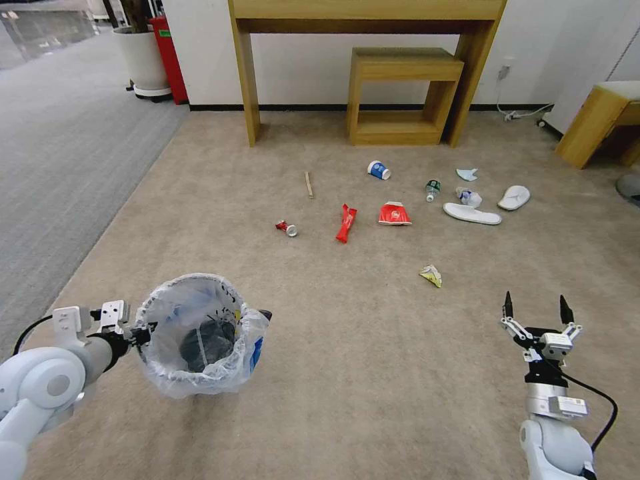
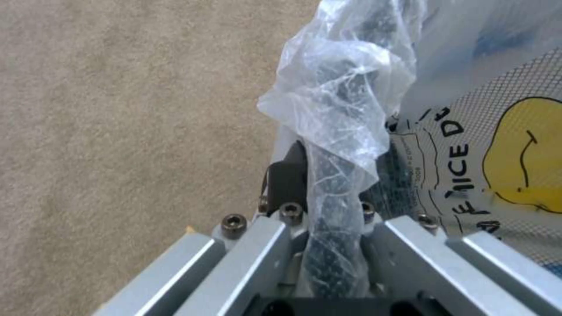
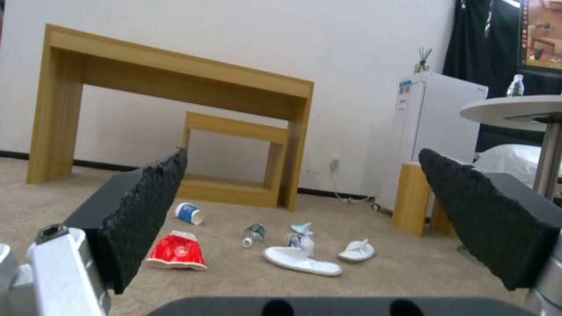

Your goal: Pick up the trash bin and place the garbage on the floor into it.

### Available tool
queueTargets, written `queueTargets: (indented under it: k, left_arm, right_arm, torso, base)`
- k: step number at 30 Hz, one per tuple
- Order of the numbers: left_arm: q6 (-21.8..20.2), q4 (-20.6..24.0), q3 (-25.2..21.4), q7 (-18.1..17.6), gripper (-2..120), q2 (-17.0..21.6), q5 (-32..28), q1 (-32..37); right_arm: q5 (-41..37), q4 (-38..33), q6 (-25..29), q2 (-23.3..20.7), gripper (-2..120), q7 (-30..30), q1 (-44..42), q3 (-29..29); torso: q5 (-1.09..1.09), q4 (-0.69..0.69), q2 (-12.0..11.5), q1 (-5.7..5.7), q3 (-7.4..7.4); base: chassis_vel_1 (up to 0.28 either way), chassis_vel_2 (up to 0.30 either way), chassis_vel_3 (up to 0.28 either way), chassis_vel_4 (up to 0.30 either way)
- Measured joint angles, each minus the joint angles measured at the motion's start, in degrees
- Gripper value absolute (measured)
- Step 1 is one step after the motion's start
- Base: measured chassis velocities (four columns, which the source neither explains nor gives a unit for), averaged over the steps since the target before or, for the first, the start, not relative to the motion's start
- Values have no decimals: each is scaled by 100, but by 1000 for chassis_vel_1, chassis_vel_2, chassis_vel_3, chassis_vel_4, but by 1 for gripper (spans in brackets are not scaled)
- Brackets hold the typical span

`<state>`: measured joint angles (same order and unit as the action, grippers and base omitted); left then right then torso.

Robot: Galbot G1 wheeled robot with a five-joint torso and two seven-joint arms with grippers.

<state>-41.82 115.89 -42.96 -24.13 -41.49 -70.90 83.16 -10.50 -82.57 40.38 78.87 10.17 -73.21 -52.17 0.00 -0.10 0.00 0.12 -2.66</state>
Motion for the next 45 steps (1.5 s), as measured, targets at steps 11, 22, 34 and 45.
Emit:
queueTargets:
  k: [11,22,34,45]
  left_arm:
    - [-39,-37,-117,-135,0,76,-192,60]
    - [-40,-76,-119,-146,0,33,-104,209]
    - [-39,-186,-109,-66,0,32,-32,314]
    - [-38,-260,26,23,0,-56,153,350]
  right_arm:
    - [22,48,5,-21,100,0,23,-11]
    - [20,55,22,-24,100,1,21,-20]
    - [66,85,27,30,100,4,56,-4]
    - [75,50,26,33,100,5,36,-18]
  torso:
    - [0,0,0,0,0]
    - [0,0,0,0,0]
    - [0,0,0,0,0]
    - [0,0,0,0,0]
  base:
    - [0,0,0,0]
    - [0,0,0,0]
    - [0,0,0,0]
    - [0,0,0,0]
